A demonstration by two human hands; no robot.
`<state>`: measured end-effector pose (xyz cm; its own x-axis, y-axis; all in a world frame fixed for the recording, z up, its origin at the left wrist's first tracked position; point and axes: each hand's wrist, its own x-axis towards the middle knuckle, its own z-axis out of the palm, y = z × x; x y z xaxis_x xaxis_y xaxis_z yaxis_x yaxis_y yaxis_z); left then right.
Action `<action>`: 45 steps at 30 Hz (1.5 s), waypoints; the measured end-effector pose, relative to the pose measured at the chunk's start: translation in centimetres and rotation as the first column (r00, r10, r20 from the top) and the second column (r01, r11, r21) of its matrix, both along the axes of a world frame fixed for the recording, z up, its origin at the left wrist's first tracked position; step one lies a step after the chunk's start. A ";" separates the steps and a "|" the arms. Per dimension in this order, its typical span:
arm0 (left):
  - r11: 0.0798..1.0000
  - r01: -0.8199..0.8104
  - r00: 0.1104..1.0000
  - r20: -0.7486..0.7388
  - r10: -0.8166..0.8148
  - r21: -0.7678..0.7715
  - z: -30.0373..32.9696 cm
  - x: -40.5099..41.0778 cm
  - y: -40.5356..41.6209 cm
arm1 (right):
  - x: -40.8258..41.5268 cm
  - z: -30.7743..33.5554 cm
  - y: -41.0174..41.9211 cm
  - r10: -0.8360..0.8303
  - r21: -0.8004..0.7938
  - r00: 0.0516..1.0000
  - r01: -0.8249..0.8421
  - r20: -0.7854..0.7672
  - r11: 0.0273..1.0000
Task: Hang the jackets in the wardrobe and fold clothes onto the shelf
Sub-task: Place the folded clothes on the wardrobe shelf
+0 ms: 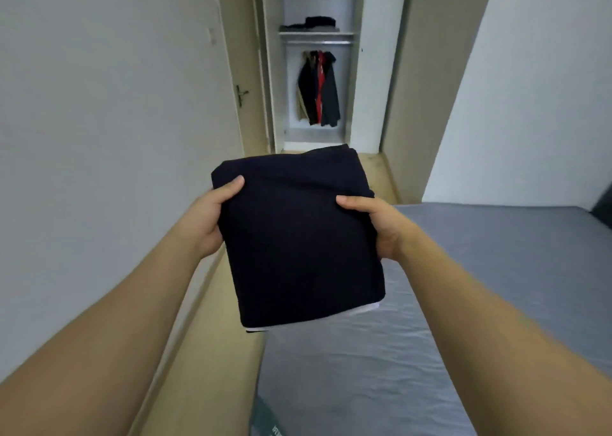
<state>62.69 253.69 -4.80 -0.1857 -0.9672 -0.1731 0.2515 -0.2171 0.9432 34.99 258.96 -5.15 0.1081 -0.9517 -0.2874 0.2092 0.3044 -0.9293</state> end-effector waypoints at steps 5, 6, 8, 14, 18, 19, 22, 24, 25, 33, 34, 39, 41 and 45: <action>0.985 -0.102 0.995 -0.029 0.099 -0.137 7.4 11.0 -0.6 | 11.7 6.6 -2.5 -0.073 -0.179 0.997 0.072 0.002 0.981; 0.978 -0.116 0.993 -0.012 0.116 -0.176 8.5 13.5 -0.8 | 14.2 7.5 -2.9 -0.082 -0.214 0.997 0.082 0.007 0.973; 0.953 -0.157 0.978 0.092 0.186 -0.261 10.5 18.6 -1.2 | 18.5 8.8 -4.0 -0.100 -0.281 0.995 0.100 0.016 0.955; 0.956 0.097 0.795 0.599 0.093 -0.278 15.2 30.7 -3.4 | 27.4 12.0 -6.8 -0.056 -0.380 0.996 0.024 -0.072 0.925; 0.932 0.288 0.612 0.791 -0.003 -0.219 17.2 32.4 -6.5 | 29.8 13.7 -9.4 -0.044 -0.402 0.991 -0.010 -0.125 0.916; 0.918 0.339 0.555 0.832 -0.019 -0.205 17.6 32.2 -7.6 | 30.2 14.0 -10.5 -0.056 -0.404 0.989 -0.005 -0.138 0.915; 0.872 0.467 0.379 0.924 -0.052 -0.143 18.3 30.9 -11.2 | 31.1 14.5 -14.3 -0.069 -0.415 0.983 -0.009 -0.173 0.910; 0.872 0.472 0.392 0.917 -0.078 -0.128 18.3 30.0 -14.4 | 31.4 14.1 -17.7 -0.075 -0.421 0.979 -0.012 -0.189 0.907; 0.877 0.460 0.429 0.899 -0.084 -0.138 18.1 29.7 -16.6 | 31.5 13.7 -19.6 -0.075 -0.425 0.979 -0.012 -0.188 0.905; 0.829 0.445 0.559 0.828 0.039 -0.339 16.4 26.6 -38.5 | 30.1 13.7 -38.9 -0.110 -0.445 0.978 0.021 -0.175 0.895; 0.815 0.450 0.551 0.832 0.070 -0.366 16.8 26.1 -41.3 | 30.0 14.2 -41.3 -0.121 -0.440 0.977 0.032 -0.175 0.898; 0.738 0.438 0.483 0.827 0.288 -0.513 19.2 24.1 -55.9 | 29.0 16.7 -54.3 -0.152 -0.442 0.974 0.063 -0.170 0.895; 0.720 0.415 0.500 0.800 0.331 -0.557 19.5 23.3 -61.7 | 28.3 17.0 -60.1 -0.148 -0.437 0.973 0.055 -0.180 0.898; 0.682 0.417 0.544 0.766 0.341 -0.600 18.7 21.5 -74.3 | 26.0 16.3 -72.4 -0.112 -0.374 0.959 0.007 -0.259 0.928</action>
<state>84.15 179.43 13.87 -0.3790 -0.8351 0.3987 -0.6399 0.5477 0.5390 61.03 186.60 11.12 0.0159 -0.9973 0.0715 -0.0589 -0.0723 -0.9956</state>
